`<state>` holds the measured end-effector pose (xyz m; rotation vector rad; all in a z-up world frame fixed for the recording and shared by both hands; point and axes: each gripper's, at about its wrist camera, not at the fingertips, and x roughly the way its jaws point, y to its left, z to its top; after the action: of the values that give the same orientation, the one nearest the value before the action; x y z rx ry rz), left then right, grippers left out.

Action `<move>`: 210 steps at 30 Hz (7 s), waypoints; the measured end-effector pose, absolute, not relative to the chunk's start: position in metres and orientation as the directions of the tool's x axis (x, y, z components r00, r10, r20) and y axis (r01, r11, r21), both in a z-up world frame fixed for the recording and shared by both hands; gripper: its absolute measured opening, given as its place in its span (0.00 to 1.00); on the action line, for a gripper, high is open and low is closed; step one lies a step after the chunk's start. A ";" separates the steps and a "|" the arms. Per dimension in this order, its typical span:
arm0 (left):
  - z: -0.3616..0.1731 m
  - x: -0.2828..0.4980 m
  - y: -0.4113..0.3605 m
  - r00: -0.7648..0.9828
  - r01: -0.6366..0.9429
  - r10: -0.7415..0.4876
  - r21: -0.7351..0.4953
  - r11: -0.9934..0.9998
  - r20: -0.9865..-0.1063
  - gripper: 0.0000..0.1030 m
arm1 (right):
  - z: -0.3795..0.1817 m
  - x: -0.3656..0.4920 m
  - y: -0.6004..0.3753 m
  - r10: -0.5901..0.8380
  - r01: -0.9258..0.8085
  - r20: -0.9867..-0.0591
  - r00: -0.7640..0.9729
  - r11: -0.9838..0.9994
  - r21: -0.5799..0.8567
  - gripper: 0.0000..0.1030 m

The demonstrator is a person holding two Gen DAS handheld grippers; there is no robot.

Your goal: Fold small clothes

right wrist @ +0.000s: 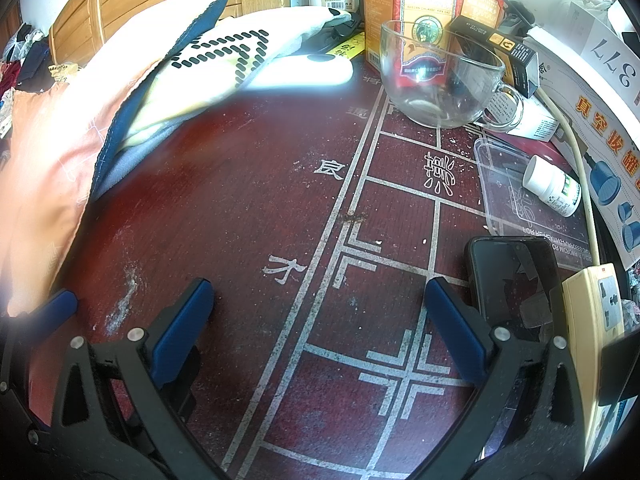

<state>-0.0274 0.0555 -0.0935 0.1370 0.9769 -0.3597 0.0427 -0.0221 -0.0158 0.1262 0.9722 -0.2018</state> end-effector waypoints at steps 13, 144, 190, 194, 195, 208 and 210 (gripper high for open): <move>-0.093 -0.028 0.056 0.506 0.358 -0.235 -0.046 0.933 -0.830 1.00 | -0.016 0.043 -0.022 -0.114 0.226 -0.830 0.547 0.974 0.016 1.00; -0.109 -0.517 0.891 0.793 -0.557 0.230 -0.518 0.649 -0.565 0.57 | -0.036 -0.073 0.559 0.742 -0.792 -0.649 -0.166 0.292 0.537 0.73; -0.148 -0.588 0.861 0.363 -0.659 0.357 0.033 0.752 -0.861 0.58 | -0.047 -0.060 0.556 0.700 -0.855 -0.710 -0.083 0.316 0.411 0.50; -0.162 -0.585 0.865 0.329 -0.687 0.368 0.047 0.725 -0.870 0.57 | -0.054 -0.076 0.560 0.695 -0.852 -0.710 -0.113 0.299 0.429 0.51; -0.165 -0.580 0.865 0.324 -0.694 0.377 0.052 0.718 -0.868 0.57 | -0.054 -0.079 0.562 0.697 -0.854 -0.707 -0.119 0.291 0.431 0.51; -0.168 -0.601 0.876 0.307 -0.816 0.405 -0.020 0.578 -0.861 0.70 | -0.033 -0.094 0.571 0.732 -0.900 -0.668 -0.137 0.189 0.392 0.51; -0.146 -0.599 0.861 0.281 -0.819 0.481 0.054 0.571 -0.830 0.65 | -0.034 -0.096 0.578 0.734 -0.899 -0.663 -0.149 0.178 0.399 0.51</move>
<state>-0.5990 0.8610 -0.1464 -0.4262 0.9281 0.9074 -0.0956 0.5776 -0.0342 -0.2264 0.9480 1.4414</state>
